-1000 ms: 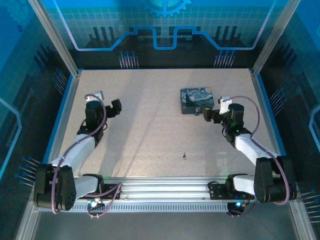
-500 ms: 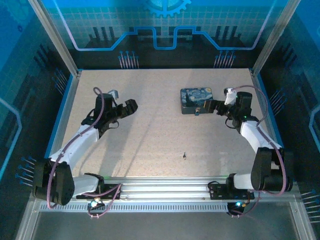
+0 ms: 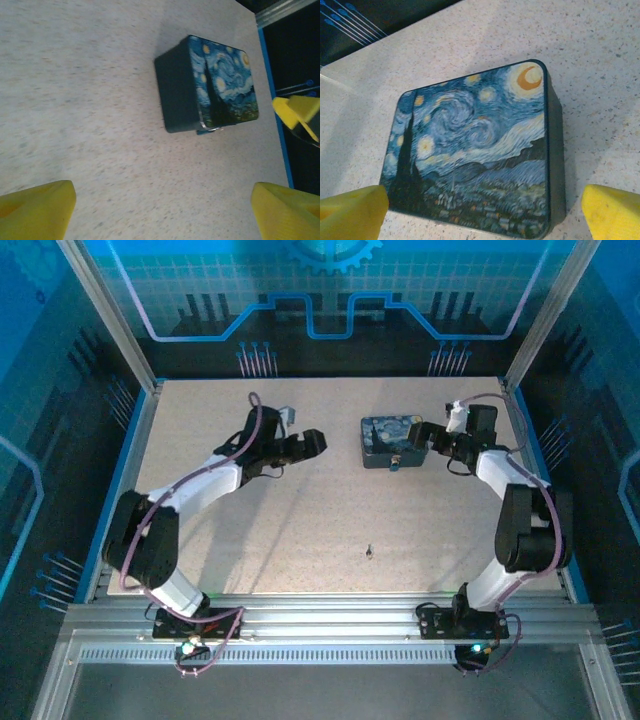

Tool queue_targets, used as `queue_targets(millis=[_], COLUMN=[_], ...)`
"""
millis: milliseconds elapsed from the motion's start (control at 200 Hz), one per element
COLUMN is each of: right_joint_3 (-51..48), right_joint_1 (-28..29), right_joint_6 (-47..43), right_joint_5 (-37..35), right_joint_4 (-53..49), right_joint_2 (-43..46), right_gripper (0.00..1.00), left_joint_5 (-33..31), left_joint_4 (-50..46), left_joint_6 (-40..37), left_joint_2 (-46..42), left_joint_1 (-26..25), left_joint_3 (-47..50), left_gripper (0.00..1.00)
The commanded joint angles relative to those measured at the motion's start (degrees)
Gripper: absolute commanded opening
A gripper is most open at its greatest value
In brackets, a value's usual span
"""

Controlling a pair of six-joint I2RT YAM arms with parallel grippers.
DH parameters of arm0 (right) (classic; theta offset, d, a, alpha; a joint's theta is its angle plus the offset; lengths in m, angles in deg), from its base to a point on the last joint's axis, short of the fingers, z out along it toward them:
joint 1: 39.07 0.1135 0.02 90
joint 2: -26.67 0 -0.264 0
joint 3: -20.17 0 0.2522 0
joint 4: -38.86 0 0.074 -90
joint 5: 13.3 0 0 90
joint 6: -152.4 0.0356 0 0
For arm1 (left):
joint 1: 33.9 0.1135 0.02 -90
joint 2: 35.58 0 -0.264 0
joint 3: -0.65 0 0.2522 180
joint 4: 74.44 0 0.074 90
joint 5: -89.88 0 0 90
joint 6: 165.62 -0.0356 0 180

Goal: Unlock the padlock with the key

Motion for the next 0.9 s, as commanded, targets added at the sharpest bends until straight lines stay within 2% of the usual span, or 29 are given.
queue_targets(millis=[0,475,895], right_joint_3=[4.28,9.72,6.28], right_joint_1=[-0.99,-0.78,0.63], right_joint_6=[1.37,2.22,1.43], right_joint_5=[1.8,7.82,11.71], right_joint_4=[-3.63,-4.22,-3.29], right_joint_2=[-4.6,-13.12,-10.83], right_gripper=[1.0,1.0,0.99], left_joint_5=[4.41,9.67,12.47], left_joint_4=[2.44,3.71,3.2], left_joint_6=[1.57,4.14,4.47], left_joint_2=[4.96,27.29,35.32], left_joint_1=[-1.73,-6.12,-7.17], left_joint_3=[-5.35,-24.48,-32.87], left_gripper=[0.89,0.85,0.84])
